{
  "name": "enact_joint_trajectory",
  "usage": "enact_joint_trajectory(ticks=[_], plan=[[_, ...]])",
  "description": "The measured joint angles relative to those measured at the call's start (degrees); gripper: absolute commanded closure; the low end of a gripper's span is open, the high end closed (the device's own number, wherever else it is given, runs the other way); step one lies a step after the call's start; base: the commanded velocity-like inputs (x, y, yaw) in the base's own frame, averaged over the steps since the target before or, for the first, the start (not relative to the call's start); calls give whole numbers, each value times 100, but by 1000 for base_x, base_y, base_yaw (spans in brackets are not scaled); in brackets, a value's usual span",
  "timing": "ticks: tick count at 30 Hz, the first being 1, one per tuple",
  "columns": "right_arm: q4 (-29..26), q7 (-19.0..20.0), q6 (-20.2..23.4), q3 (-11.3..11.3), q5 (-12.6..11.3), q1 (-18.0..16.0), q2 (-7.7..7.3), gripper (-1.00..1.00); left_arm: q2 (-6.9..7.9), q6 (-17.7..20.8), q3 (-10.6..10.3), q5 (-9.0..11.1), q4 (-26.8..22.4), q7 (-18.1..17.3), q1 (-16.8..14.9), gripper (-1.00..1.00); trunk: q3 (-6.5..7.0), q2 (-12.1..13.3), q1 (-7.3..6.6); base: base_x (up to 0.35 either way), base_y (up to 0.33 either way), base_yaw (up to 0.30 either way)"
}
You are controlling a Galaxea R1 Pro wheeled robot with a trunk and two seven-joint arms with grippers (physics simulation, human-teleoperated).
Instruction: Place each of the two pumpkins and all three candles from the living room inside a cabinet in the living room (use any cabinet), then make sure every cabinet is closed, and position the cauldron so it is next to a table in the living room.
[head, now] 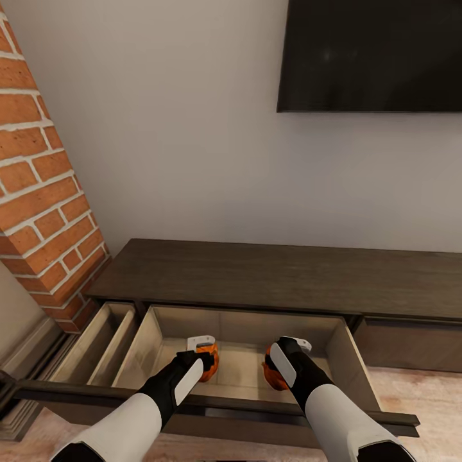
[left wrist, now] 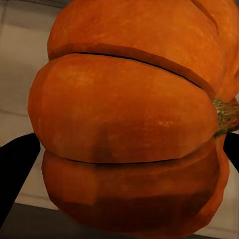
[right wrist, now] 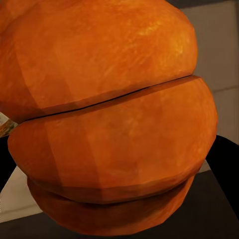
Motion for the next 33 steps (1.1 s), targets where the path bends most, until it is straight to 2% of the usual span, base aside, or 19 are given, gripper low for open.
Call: enact_joint_trajectory(ticks=[2,3,11,12,26,33], plan=[[-1,0,-1,0,1,0,0,100,0,3,1,0,-7,5,0,100,0,0,0,0,0,0],[-1,0,-1,0,0,0,0,-100,0,5,0,1,-11,5,0,100,0,0,0,0,0,0],[1,1,-2,1,1,0,0,-100,0,9,-3,1,-21,6,0,100,0,0,0,0,0,0],[0,1,-2,0,1,0,0,-100,0,9,-5,-1,-23,5,0,-100,0,0,0,0,0,0],[0,1,-2,2,1,0,0,-100,0,74,0,0,-33,-3,0,-100,0,0,0,0,0,0],[0,1,-2,1,2,0,0,-100,0,166,2,17,-65,-4,0,-100,155,9,-18,0,0,0]])
